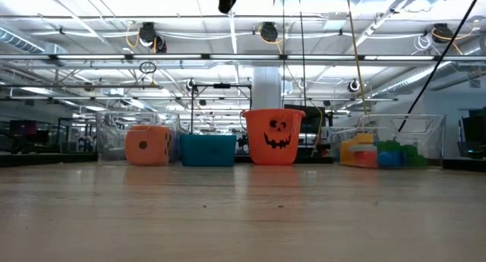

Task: Pick & Place Toys
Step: Put the green game piece into the right transparent bin

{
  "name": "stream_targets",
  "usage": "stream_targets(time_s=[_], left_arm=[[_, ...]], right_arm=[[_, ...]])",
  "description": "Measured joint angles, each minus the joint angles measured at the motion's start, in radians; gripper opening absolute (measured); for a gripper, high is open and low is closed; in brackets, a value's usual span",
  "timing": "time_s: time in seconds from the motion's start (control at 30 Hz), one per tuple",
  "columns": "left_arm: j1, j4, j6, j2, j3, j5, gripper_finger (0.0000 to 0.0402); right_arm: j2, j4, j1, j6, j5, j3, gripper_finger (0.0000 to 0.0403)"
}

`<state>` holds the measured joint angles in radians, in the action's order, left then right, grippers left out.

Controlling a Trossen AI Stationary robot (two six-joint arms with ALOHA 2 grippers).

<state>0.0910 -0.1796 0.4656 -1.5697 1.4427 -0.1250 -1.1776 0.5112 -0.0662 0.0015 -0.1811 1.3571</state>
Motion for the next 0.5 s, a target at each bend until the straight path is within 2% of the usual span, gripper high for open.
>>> stream_targets(time_s=[0.17,0.5], left_arm=[[-0.006,-0.001,-0.113,0.0,0.047,0.014,0.0155],[-0.035,-0.006,-0.192,0.001,0.068,0.047,0.0153]], right_arm=[[0.025,-0.034,0.048,0.095,0.085,0.0,0.0227],[0.016,-0.227,0.123,0.161,0.273,-0.033,0.0223]])
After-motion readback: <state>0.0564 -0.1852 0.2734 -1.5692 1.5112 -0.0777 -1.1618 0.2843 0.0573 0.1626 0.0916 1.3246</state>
